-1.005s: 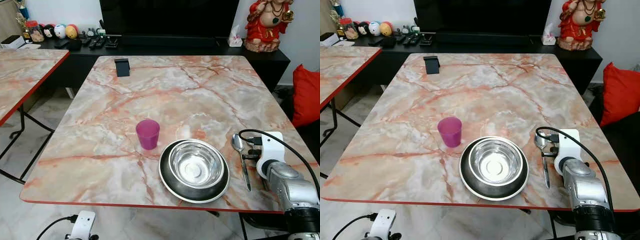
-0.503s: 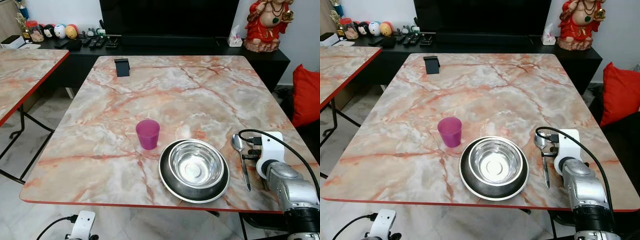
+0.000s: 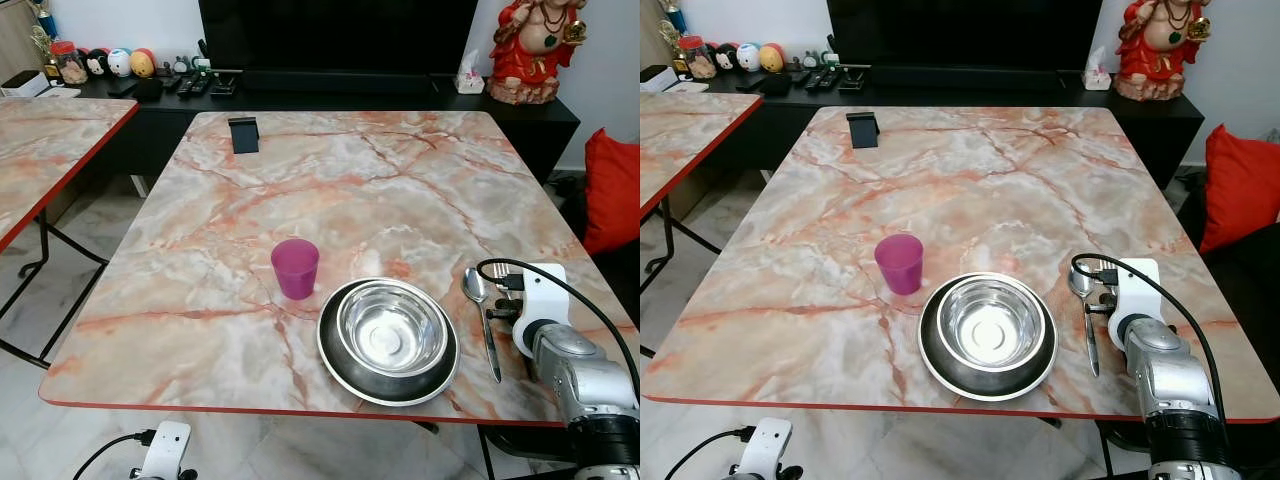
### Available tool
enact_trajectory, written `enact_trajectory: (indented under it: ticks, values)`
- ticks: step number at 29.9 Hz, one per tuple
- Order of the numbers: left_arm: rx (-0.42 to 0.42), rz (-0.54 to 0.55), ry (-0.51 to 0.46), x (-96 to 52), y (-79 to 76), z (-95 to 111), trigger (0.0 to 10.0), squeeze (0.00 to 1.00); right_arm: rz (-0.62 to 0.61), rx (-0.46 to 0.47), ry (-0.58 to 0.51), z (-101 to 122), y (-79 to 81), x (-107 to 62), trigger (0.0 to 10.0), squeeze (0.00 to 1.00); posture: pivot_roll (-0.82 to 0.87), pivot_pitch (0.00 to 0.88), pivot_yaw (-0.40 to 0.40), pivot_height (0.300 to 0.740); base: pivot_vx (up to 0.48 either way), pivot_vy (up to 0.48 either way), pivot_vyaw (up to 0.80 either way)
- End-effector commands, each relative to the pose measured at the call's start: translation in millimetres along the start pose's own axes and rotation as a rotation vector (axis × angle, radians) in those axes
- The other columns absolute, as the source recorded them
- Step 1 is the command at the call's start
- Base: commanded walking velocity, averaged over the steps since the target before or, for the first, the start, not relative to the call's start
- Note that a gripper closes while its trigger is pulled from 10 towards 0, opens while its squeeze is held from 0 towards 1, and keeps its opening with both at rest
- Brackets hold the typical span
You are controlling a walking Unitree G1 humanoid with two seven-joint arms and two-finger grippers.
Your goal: Setting the table
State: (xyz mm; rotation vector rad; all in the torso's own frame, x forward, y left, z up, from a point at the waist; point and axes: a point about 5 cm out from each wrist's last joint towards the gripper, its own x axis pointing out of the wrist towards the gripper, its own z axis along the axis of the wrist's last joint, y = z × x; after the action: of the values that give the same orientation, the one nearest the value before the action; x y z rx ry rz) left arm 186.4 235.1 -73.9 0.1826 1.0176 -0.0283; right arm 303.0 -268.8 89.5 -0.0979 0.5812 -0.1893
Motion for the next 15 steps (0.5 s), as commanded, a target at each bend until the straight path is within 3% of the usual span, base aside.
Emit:
enact_trajectory:
  ticks: [1, 2, 3, 15]
  values:
    - [0.005, 0.008, 0.005, -0.5, 3.4, -0.1, 10.0, 0.00, 0.003, 0.006, 0.013, -1.9, 1.8, 1.2, 10.0, 0.56, -0.05, 0.000, 0.015, 0.740, 0.000, 0.000, 0.00]
    - [0.005, 0.008, 0.005, -0.5, 3.4, -0.1, 10.0, 0.00, 0.003, 0.006, 0.013, -1.9, 1.8, 1.2, 10.0, 0.56, -0.05, 0.000, 0.015, 0.740, 0.000, 0.000, 0.00]
    - [0.005, 0.008, 0.005, -0.5, 3.3, -0.1, 10.0, 0.00, 0.003, 0.006, 0.013, -1.8, 2.1, 1.4, 10.0, 0.00, -0.05, 0.000, 0.016, 0.740, 0.000, 0.000, 0.00]
    - [0.005, 0.008, 0.005, -0.4, 3.2, 0.2, 10.0, 0.00, 0.008, 0.002, 0.011, -1.1, 3.8, 1.8, 10.0, 0.00, -0.05, 0.000, 0.015, 0.740, 0.000, 0.000, 0.00]
